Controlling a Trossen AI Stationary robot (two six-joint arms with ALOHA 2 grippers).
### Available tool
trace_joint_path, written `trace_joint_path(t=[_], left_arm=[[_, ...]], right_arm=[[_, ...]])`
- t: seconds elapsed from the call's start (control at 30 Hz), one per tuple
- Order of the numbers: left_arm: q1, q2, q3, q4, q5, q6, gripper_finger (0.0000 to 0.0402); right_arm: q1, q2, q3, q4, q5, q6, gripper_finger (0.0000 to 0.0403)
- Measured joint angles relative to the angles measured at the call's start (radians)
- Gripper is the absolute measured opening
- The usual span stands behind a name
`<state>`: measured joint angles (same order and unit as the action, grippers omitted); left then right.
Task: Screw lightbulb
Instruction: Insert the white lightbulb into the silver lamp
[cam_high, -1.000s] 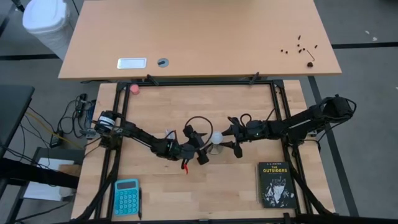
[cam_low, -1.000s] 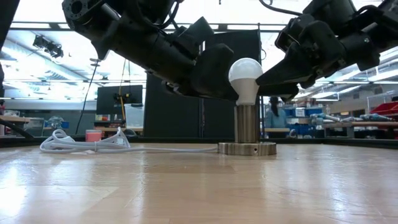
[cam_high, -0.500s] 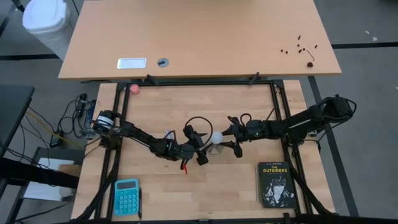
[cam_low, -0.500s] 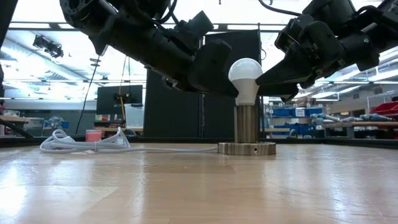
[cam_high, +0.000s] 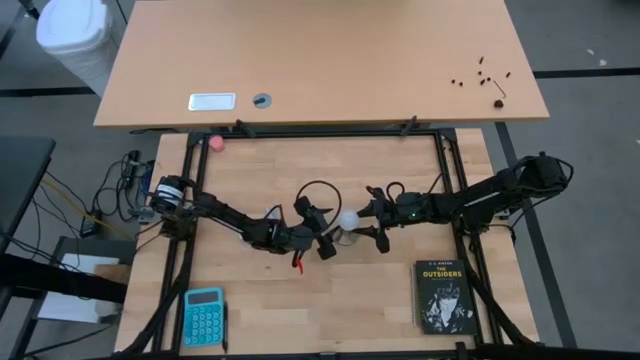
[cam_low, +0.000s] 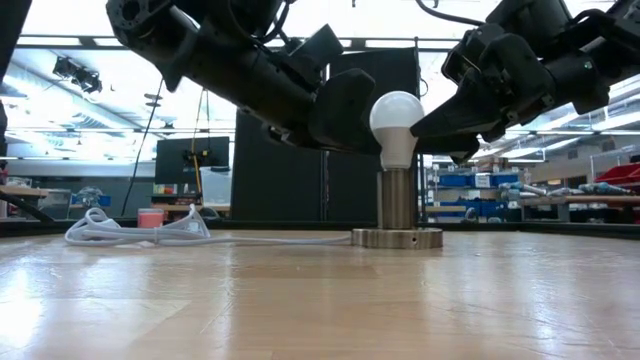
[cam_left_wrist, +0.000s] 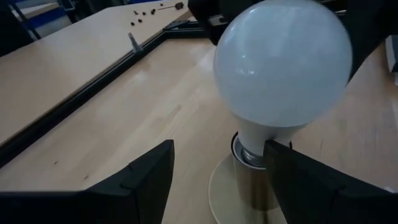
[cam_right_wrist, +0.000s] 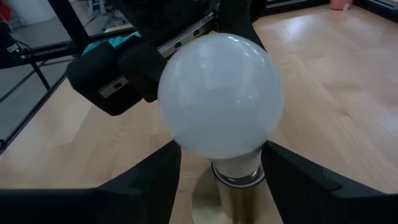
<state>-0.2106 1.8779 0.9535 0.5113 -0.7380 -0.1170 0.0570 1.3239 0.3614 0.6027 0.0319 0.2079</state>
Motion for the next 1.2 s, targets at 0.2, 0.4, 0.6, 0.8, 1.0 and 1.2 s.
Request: trace_joint_path(t=[0.2,0.4,0.6,0.8,1.0,1.2], left_arm=[[0.001,0.000,0.000,-0.012,0.004,-0.018,0.0252],[-0.015,0.000,0.000,-0.014,0.007,0.007,0.0252],[-0.036,-0.004,0.000,-0.019,0.010,0.034,0.0252],[-0.038,-0.020,0.000,-0.033,0.002,0.036,0.0252],[-0.028,-0.020,0.000,-0.022,0.002,0.063,0.0252],[-0.008,-0.020,0.000,0.006,0.022,0.084,0.0252]], right_arm=[[-0.001,0.000,0.000,0.002,-0.005,0.000,0.0232],[-0.012,0.000,0.000,-0.009,-0.001,-0.002,0.0231],[-0.027,0.000,0.000,-0.022,0.006,-0.028,0.0231],[-0.036,0.000,0.000,-0.020,0.007,-0.054,0.0230],[-0.041,0.000,0.000,-0.020,0.004,-0.054,0.0229],[-0.041,0.000,0.000,-0.020,0.004,-0.051,0.0229]])
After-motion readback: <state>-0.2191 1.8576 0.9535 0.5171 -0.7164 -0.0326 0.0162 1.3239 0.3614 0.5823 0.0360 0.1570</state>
